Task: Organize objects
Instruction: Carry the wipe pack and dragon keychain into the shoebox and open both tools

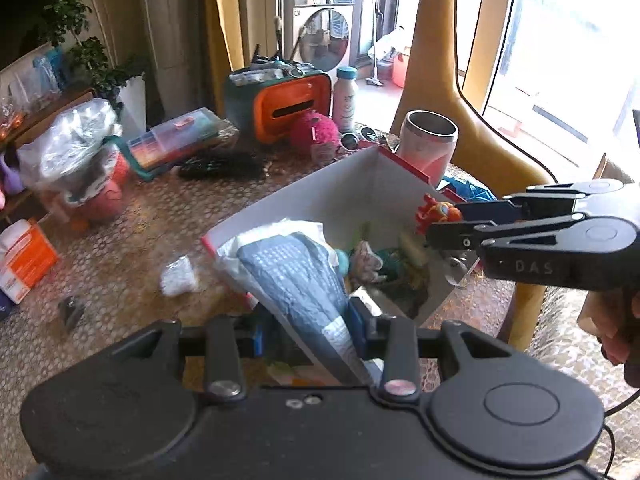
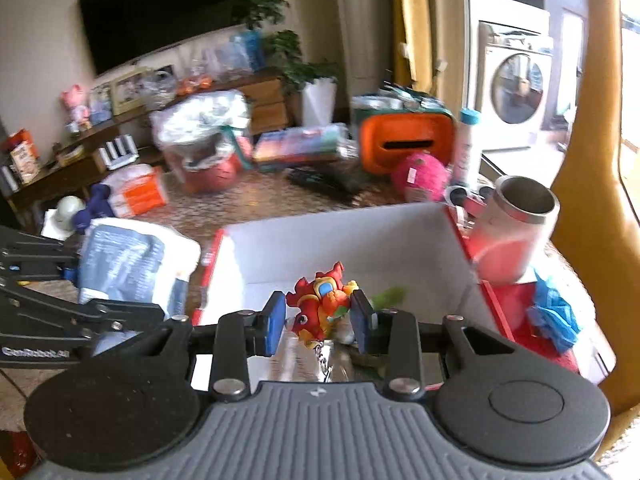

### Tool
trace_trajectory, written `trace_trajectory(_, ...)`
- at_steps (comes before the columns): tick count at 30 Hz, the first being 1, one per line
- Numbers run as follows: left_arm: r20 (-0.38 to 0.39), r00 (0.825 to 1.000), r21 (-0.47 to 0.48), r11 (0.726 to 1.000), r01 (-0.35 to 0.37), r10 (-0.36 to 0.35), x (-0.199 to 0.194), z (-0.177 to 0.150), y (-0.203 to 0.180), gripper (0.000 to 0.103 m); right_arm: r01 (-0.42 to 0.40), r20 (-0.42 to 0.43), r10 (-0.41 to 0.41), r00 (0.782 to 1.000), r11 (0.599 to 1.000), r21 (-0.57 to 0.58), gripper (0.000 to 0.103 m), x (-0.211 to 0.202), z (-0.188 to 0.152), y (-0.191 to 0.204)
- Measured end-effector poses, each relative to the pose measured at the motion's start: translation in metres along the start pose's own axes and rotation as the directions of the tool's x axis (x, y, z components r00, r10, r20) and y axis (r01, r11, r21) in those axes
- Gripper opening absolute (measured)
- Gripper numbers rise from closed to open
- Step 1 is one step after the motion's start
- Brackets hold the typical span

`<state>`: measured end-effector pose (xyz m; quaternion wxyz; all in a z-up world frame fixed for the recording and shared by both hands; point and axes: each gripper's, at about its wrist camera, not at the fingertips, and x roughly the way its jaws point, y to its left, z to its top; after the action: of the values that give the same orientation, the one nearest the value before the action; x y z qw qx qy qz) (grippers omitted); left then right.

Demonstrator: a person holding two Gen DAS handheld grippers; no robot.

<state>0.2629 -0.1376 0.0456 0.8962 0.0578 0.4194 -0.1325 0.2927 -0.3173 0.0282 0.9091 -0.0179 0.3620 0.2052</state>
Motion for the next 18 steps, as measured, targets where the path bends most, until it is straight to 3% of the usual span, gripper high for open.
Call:
trace_trajectory(8, 0.009, 0.998, 0.029, 0.997, -0.067, 0.067, 0.045, 0.018, -0.011, 0.037, 0.078, -0.025, -0.078, 0.997, 0.997, -0.002, 0.034, 0.026, -0.005, -0.031)
trace_trajectory(18, -0.065, 0.994, 0.016, 0.996, -0.085, 0.086, 0.102, 0.039, -0.01, 0.037, 0.081, -0.081, -0.082, 0.993, 0.997, -0.017, 0.034, 0.055, -0.015, -0.049)
